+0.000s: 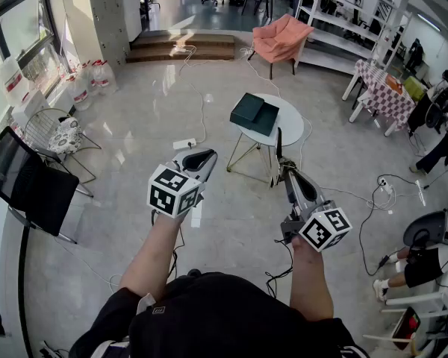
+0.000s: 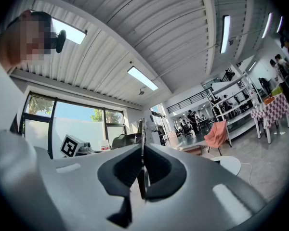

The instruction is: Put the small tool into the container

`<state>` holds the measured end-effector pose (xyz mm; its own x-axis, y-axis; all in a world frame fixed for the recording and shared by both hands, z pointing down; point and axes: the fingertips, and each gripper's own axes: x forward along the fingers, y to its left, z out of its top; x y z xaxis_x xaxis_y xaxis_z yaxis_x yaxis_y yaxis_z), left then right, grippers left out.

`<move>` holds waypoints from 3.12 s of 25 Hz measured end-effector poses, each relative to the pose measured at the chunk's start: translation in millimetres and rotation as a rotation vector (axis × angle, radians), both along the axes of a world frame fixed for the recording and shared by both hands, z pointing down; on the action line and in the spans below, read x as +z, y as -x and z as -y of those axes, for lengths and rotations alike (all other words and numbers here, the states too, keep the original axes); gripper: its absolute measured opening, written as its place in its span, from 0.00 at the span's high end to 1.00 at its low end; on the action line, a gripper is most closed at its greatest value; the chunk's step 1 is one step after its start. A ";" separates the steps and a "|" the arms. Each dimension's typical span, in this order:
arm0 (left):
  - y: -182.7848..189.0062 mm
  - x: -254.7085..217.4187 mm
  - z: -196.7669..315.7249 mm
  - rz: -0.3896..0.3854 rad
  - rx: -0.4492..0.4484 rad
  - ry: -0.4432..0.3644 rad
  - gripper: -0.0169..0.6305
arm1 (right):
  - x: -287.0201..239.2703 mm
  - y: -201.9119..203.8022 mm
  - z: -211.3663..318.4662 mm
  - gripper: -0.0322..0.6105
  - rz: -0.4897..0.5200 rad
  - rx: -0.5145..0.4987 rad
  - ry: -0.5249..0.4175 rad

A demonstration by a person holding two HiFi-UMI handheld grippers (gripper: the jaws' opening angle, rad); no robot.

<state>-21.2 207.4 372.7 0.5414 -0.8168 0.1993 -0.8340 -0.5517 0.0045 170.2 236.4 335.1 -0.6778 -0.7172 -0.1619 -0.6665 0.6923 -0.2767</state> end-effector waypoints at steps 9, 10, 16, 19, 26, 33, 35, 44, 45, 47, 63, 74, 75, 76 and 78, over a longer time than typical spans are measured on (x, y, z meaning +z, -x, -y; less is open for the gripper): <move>-15.6 -5.5 -0.2 -0.002 0.007 -0.012 0.94 | -2.5 -16.8 -0.7 0.93 0.041 -0.008 -0.001; -16.8 -5.0 -0.5 -0.001 0.006 -0.012 0.94 | -1.7 -18.1 -0.7 0.93 0.045 -0.010 -0.002; -19.5 -0.9 5.2 0.004 0.012 0.003 0.94 | 0.1 -18.3 2.7 0.93 0.070 -0.031 -0.006; -16.1 1.1 14.3 -0.005 0.023 0.011 0.94 | 6.9 -14.2 13.9 0.93 0.083 -0.030 0.026; -4.8 34.0 67.0 -0.043 0.035 0.054 0.94 | 40.2 2.7 67.7 0.93 0.062 -0.033 0.106; 45.9 32.9 157.8 -0.064 0.033 0.052 0.94 | 44.8 59.2 163.6 0.93 0.018 -0.058 0.144; 66.2 31.0 183.5 -0.073 0.019 0.049 0.94 | 46.4 79.4 187.3 0.93 0.007 -0.073 0.156; 126.5 38.0 252.9 -0.098 0.001 0.068 0.94 | 58.3 129.8 249.7 0.93 -0.019 -0.072 0.203; 130.1 39.1 256.7 -0.099 0.003 0.071 0.94 | 60.9 132.2 253.1 0.93 -0.020 -0.070 0.213; 133.9 43.1 262.8 -0.102 0.009 0.077 0.94 | 67.0 133.6 259.0 0.93 -0.025 -0.061 0.233; 147.4 71.1 344.1 -0.095 -0.035 0.137 0.94 | 105.0 131.4 352.5 0.93 0.035 -0.077 0.309; 64.6 86.3 460.9 -0.046 0.039 0.194 0.94 | 127.3 68.7 458.4 0.93 0.046 -0.055 0.343; 57.9 84.0 470.9 -0.044 0.041 0.191 0.94 | 128.3 62.5 466.9 0.93 0.050 -0.056 0.344; 50.0 81.0 479.6 -0.042 0.044 0.186 0.94 | 129.1 56.0 474.3 0.93 0.051 -0.060 0.345; 32.6 74.8 492.4 -0.035 0.054 0.173 0.94 | 131.4 42.3 486.2 0.93 0.047 -0.069 0.347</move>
